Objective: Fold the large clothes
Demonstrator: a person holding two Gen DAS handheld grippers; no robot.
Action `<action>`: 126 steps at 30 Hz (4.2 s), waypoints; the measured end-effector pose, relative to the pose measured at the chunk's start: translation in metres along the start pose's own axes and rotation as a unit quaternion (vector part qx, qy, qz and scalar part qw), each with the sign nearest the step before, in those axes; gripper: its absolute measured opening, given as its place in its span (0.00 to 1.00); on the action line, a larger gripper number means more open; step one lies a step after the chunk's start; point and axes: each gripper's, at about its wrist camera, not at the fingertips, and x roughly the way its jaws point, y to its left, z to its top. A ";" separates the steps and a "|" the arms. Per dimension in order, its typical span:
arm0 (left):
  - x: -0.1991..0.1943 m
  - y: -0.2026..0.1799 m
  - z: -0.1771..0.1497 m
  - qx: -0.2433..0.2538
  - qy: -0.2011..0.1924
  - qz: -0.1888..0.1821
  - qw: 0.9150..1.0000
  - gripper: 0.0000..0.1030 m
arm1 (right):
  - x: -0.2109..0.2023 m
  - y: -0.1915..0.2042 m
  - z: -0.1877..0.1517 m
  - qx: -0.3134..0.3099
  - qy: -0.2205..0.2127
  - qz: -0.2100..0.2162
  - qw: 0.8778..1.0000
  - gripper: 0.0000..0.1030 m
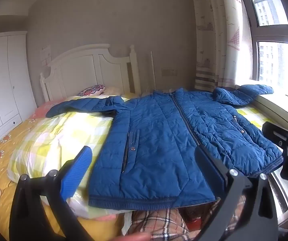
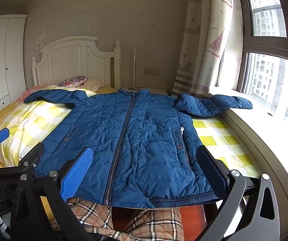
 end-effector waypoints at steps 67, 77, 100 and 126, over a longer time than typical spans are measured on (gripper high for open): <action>0.003 0.006 -0.004 -0.009 0.007 0.002 1.000 0.98 | 0.010 0.010 -0.010 -0.002 0.030 0.028 0.999 0.96; 0.001 0.004 -0.009 -0.010 0.011 -0.001 1.000 0.98 | 0.011 0.010 -0.010 -0.002 0.032 0.029 0.999 0.96; 0.121 -0.030 0.020 0.030 0.145 -0.060 0.987 0.98 | 0.134 -0.086 0.017 0.080 0.102 0.017 0.991 0.96; 0.432 -0.038 0.071 -0.023 0.263 -0.061 0.963 0.98 | 0.426 -0.465 0.122 0.349 0.169 -0.214 0.896 0.96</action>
